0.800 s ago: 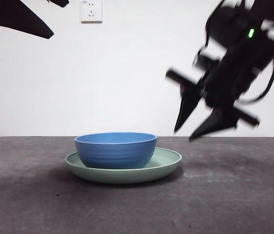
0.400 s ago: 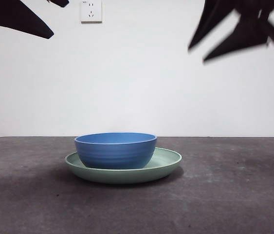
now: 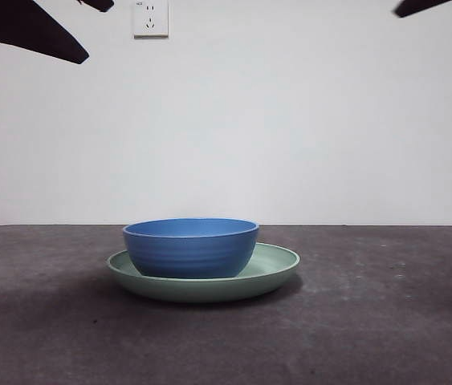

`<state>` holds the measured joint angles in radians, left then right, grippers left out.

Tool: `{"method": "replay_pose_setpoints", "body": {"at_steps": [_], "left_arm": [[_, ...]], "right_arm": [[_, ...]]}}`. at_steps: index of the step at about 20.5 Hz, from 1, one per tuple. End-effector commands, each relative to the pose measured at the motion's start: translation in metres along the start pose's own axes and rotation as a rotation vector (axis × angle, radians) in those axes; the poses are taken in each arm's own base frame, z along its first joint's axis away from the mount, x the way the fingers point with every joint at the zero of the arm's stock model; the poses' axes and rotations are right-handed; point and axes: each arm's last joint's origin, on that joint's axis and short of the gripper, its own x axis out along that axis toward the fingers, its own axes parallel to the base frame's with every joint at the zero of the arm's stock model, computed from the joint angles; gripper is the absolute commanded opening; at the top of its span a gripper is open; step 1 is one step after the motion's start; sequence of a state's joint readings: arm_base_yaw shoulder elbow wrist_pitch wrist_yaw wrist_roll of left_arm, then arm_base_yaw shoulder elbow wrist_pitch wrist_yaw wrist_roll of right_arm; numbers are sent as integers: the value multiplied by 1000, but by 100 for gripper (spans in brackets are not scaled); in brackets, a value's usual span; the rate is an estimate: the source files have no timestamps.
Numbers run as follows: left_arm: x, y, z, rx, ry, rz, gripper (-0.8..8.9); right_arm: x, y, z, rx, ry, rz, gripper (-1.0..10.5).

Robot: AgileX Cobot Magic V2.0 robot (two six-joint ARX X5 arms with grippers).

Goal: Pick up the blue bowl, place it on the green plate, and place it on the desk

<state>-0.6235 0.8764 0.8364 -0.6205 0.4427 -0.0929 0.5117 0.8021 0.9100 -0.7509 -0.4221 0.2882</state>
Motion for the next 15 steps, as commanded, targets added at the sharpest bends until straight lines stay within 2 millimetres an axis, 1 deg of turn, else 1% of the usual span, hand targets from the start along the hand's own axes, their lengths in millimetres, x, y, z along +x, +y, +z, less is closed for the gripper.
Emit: {"method": "replay_pose_setpoints", "body": {"at_steps": [1,6,15], "left_arm": [[1,-1,2,4,-5,-7,250],[1,-1,2,5,-5,-7,250],[1,-1,2,5,-5,-7,250]], "right_arm": [[-5,3,-5,-56,41,-5,171],[-7,2,-13,-79,113,-16,171],[-7,2,-14,-81,116,-16,171]]}}
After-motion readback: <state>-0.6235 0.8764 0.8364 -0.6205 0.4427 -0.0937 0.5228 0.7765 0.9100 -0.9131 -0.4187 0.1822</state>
